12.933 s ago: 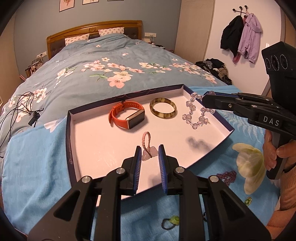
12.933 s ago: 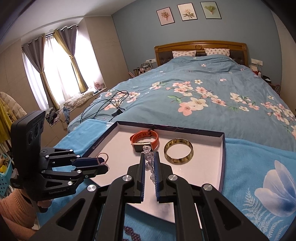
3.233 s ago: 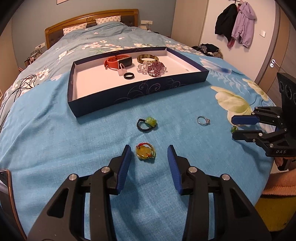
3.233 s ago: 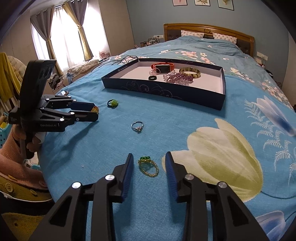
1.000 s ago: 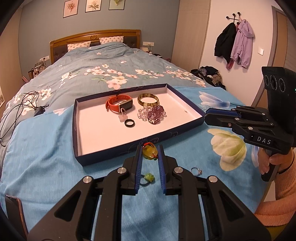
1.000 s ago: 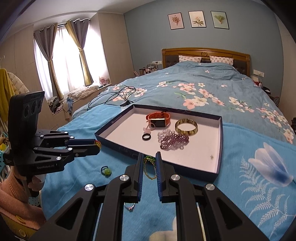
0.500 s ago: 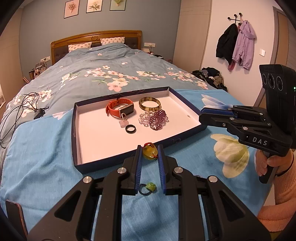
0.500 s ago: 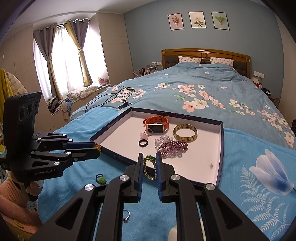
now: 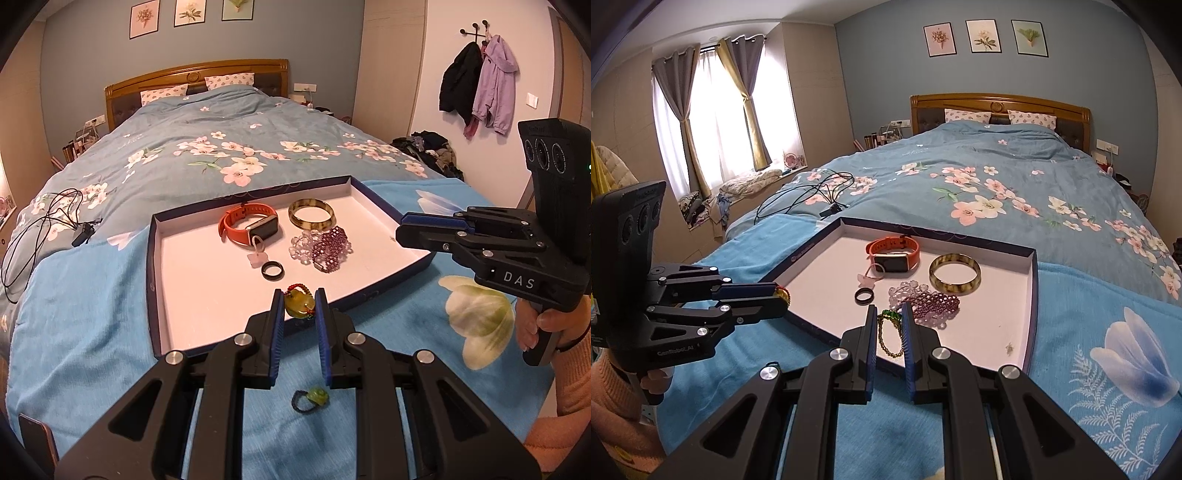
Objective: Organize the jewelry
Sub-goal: 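Carry the amber ring with the left tool while the right tool carries the green ring to the box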
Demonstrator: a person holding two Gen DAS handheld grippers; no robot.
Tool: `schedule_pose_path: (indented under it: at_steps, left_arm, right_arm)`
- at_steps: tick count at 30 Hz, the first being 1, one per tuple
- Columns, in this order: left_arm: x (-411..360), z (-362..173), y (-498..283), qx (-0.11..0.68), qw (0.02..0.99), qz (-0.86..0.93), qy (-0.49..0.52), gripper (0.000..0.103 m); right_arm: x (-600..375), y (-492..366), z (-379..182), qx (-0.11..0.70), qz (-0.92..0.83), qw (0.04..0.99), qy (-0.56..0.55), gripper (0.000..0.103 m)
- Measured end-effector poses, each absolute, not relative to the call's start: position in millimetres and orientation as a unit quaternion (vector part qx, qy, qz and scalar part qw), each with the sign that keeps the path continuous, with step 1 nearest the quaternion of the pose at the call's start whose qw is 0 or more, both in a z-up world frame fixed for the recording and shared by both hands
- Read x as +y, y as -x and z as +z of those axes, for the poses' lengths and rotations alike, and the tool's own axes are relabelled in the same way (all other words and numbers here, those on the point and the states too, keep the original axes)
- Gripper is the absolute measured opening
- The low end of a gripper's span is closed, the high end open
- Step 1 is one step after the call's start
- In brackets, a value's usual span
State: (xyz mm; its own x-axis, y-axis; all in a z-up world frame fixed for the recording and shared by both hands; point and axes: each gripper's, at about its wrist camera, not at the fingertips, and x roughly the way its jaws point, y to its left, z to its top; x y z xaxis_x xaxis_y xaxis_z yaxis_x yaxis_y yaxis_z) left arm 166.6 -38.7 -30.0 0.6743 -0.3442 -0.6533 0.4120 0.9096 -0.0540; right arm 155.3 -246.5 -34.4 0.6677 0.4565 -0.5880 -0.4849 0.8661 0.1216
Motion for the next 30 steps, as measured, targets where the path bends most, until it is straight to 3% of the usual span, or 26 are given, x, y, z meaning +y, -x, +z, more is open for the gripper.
schedule_pose_path:
  at_steps: [30]
  left_arm:
    - [-46, -51, -218, 0.384, 0.901, -0.195, -0.045, 0.017]
  right_arm:
    - [-236, -193, -51, 0.348, 0.249, 0.903, 0.032, 0.011]
